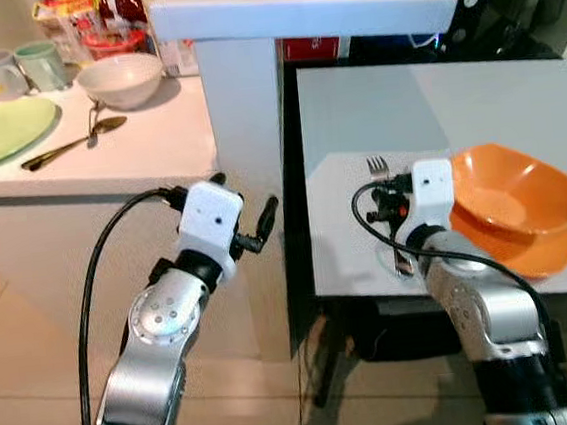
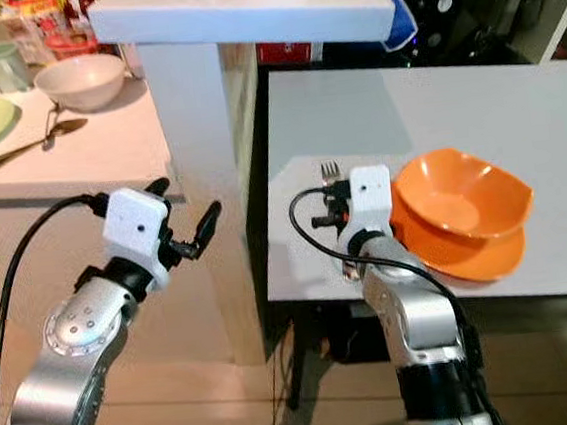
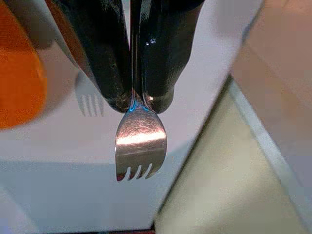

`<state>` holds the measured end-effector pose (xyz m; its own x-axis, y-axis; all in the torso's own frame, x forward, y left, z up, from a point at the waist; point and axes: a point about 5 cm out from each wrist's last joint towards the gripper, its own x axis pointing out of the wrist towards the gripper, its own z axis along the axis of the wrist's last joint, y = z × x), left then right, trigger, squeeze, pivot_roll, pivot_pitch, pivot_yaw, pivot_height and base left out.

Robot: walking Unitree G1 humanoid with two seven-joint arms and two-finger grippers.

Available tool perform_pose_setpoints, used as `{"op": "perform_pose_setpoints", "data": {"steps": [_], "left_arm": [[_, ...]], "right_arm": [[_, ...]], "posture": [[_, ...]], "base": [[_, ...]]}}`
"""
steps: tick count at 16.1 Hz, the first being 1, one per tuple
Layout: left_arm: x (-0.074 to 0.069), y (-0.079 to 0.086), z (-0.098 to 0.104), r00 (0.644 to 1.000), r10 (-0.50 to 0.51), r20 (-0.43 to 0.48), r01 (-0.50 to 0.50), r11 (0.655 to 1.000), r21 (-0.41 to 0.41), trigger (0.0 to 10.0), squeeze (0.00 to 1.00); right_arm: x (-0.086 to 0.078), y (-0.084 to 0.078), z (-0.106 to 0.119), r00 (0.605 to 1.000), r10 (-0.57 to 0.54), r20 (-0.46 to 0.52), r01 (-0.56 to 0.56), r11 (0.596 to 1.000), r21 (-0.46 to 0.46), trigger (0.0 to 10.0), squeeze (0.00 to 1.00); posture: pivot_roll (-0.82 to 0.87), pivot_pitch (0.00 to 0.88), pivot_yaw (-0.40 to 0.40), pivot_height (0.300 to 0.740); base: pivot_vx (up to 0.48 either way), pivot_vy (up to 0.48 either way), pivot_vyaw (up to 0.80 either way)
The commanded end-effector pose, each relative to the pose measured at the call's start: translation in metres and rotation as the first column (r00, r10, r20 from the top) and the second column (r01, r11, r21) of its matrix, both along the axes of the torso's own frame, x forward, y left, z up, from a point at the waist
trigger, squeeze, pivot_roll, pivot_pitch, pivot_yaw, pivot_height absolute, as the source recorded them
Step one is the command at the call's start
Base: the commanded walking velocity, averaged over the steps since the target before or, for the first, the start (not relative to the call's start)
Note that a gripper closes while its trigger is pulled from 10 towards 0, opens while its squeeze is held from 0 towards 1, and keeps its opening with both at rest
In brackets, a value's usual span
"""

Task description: Setting the table

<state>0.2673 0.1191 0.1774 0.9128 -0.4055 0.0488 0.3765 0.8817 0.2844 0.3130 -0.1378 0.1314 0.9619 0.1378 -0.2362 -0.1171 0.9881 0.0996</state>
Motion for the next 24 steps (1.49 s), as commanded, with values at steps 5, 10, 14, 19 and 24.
{"op": "perform_pose_setpoints", "data": {"steps": [5,10,14,19,24], "left_arm": [[-0.006,-0.003,0.004,0.999,-0.049,0.009,0.049,0.999,0.006,10.0,0.0],[-0.013,-0.004,0.005,0.997,-0.074,-0.008,0.074,0.997,0.014,10.0,0.0],[-0.017,-0.004,0.008,0.996,-0.085,-0.009,0.085,0.996,0.022,10.0,0.0],[-0.03,-0.009,0.008,0.985,-0.159,-0.062,0.16,0.987,0.013,10.0,0.0],[-0.042,-0.011,0.004,0.967,-0.221,-0.127,0.226,0.974,0.024,10.0,0.0]], "right_arm": [[0.04,0.002,0.001,0.999,-0.038,0.016,0.039,0.998,-0.058,10.0,0.0],[0.068,-0.003,-0.002,0.995,-0.095,-0.003,0.094,0.993,-0.066,10.0,0.0],[0.073,-0.003,-0.01,0.994,-0.103,-0.027,0.103,0.995,-0.002,10.0,0.0],[0.072,-0.006,-0.021,0.993,-0.107,-0.057,0.104,0.993,-0.058,10.0,0.0],[0.073,-0.004,-0.022,0.991,-0.111,-0.077,0.102,0.989,-0.106,10.0,0.0]], "posture": [[0.07,0.0,-0.004,0.74],[0.1,0.0,-0.003,0.74],[0.13,0.0,0.007,0.74],[0.15,0.005,0.012,0.74],[0.17,0.034,0.015,0.74]], "base": [[0.0,0.0,0.0],[0.0,0.0,0.0],[0.0,0.0,0.0],[0.0,0.0,0.0],[0.0,0.0,0.0]]}}
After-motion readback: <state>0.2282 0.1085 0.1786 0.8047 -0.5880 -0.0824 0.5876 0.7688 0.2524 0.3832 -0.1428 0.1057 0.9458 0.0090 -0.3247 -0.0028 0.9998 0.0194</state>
